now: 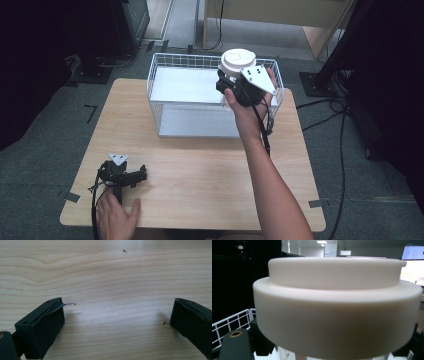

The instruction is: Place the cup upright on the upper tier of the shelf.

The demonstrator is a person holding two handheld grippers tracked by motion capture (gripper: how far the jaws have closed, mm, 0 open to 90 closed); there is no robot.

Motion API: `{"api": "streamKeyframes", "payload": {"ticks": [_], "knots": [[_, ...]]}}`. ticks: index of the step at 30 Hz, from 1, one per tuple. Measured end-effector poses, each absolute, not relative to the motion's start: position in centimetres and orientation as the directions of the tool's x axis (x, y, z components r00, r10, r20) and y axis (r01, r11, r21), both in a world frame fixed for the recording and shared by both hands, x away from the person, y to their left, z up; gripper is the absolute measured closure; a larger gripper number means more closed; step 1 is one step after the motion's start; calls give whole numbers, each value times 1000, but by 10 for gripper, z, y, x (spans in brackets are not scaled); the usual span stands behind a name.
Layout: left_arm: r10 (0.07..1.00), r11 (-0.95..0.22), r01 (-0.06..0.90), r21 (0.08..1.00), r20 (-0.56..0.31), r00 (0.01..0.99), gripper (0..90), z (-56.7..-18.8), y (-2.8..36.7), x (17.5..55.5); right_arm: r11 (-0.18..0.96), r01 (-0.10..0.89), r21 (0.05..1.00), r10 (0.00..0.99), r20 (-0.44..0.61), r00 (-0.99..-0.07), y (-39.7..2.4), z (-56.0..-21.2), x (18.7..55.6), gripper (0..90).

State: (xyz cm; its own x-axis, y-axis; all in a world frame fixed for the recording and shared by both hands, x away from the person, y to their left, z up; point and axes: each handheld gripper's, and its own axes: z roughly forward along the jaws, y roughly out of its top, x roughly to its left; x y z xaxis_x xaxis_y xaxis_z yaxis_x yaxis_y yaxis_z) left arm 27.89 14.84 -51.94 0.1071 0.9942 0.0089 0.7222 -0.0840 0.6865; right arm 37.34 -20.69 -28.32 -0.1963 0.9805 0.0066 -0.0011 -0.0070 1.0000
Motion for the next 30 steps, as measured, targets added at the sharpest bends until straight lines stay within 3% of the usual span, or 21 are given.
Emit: {"api": "streamKeyframes", "payload": {"ticks": [30], "knots": [[994, -84, 722, 687, 9, 107, 0, -519, 148, 279, -4, 13, 1000, 984, 6, -176, -165, -281, 445, 155]]}}
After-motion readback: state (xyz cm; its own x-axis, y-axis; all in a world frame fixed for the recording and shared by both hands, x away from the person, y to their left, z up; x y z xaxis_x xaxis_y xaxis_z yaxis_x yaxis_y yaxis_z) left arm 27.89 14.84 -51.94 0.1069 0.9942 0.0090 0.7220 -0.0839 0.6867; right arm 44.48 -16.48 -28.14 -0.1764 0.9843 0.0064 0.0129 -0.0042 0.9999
